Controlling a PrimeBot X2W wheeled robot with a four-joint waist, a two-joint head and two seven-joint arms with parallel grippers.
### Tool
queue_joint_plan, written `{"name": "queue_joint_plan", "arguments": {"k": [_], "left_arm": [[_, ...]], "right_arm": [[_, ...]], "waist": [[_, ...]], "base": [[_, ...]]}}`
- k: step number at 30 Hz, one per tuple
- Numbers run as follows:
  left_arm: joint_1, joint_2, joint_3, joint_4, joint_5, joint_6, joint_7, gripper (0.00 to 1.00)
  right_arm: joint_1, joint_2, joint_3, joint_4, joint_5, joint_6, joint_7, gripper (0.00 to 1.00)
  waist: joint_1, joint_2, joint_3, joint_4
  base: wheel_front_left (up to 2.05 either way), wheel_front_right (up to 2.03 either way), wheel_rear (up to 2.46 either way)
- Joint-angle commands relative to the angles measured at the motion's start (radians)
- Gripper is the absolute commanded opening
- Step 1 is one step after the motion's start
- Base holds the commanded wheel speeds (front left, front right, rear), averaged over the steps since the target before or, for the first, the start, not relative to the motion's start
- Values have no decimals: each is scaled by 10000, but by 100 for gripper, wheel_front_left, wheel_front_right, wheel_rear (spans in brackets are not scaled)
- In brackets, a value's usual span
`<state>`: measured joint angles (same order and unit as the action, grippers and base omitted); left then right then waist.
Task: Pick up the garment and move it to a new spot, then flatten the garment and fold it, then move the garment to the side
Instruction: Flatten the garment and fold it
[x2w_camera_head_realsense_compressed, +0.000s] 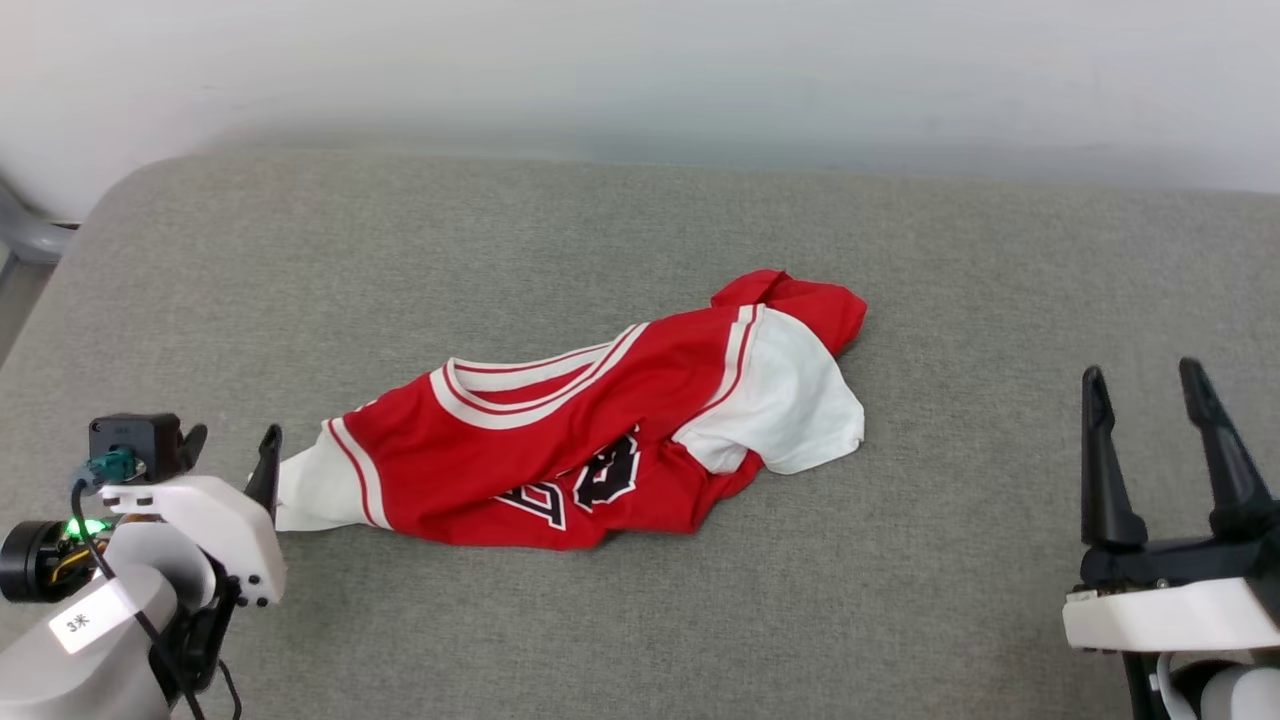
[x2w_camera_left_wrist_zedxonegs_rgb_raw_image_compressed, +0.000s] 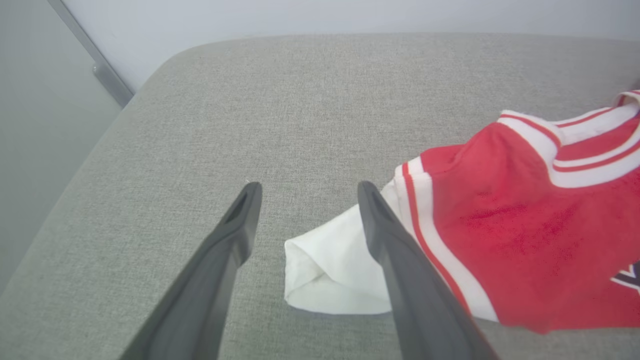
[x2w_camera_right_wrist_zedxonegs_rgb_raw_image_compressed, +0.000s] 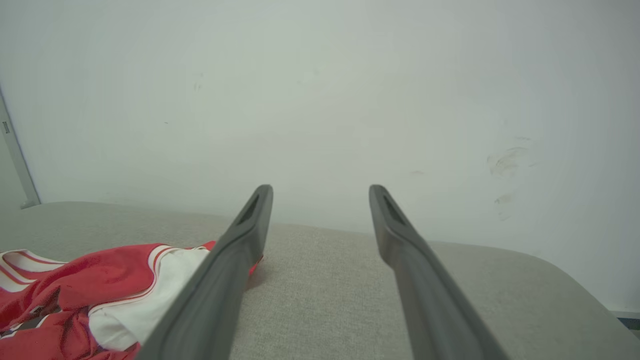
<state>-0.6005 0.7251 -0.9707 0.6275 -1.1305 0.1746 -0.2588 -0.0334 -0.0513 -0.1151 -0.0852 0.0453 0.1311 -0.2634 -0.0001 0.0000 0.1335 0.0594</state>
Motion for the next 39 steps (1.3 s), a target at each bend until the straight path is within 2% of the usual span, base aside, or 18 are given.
{"name": "queue_joint_plan", "arguments": {"k": [1, 2, 3, 5, 10, 13, 16, 19, 22, 31, 33, 39], "left_arm": [[213, -34, 599, -627, 499, 466, -72, 100], [374, -83, 1053, -1016, 782, 713, -77, 100], [374, -83, 1053, -1016, 782, 713, -77, 100], [1023, -184, 1864, -1849, 1507, 1230, -65, 100], [2566, -680, 3885, -3893, 3405, 2183, -64, 100], [3442, -1107, 4816, -4802, 4492, 2514, -64, 100], [4187, -1646, 5651, -5496, 5479, 2636, -64, 100], [4841, -2223, 6320, -5967, 6326, 2534, -65, 100], [5265, -2854, 6818, -6178, 7035, 2261, -65, 100], [5542, -4401, 7964, -6057, 8350, 1079, -66, 100], [5468, -4638, 8170, -6037, 8595, 861, -66, 100], [5182, -5343, 8714, -6055, 9226, 276, -66, 100]], "right_arm": [[-245, 22, -48, -239, -253, -7, -19, 100], [-348, 22, -65, -327, -346, -7, -19, 100], [-348, 22, -65, -327, -346, -7, -19, 100], [-580, -9, -60, -440, -560, -7, -19, 100], [-1368, -748, 233, -366, -531, -7, -19, 100], [-1908, -1368, 659, 122, -338, -7, -19, 100], [-2599, -2064, 1278, 851, 49, -7, 220, 100], [-3268, -2838, 2293, 1392, 605, -7, 1391, 100], [-3909, -3629, 3442, 1699, 1438, -9, 3030, 100], [-5441, -5623, 6577, 2099, 4269, -10, 7947, 100], [-5708, -5934, 7162, 2138, 4856, -10, 8853, 100], [-6663, -6406, 8323, 2625, 5838, -9, 10289, 100]], "waist": [[1, 0, -180, 181], [1, 0, -204, 232], [1, 0, -204, 232], [1, 0, -252, 315], [1, 0, -256, 573], [1, 0, -208, 714], [1, 0, -164, 839], [1, 0, -107, 960], [1, 0, -25, 1094], [1, 0, 397, 1508], [1, 0, 545, 1591], [1, 0, 1085, 1872]], "base": [[0, 0, 0], [0, 0, 0], [0, 0, 0], [0, 0, 0], [0, 0, 0], [0, 0, 0], [0, 0, 0], [0, 0, 0], [0, 0, 0], [0, 0, 0], [0, 0, 0], [0, 0, 0]]}}
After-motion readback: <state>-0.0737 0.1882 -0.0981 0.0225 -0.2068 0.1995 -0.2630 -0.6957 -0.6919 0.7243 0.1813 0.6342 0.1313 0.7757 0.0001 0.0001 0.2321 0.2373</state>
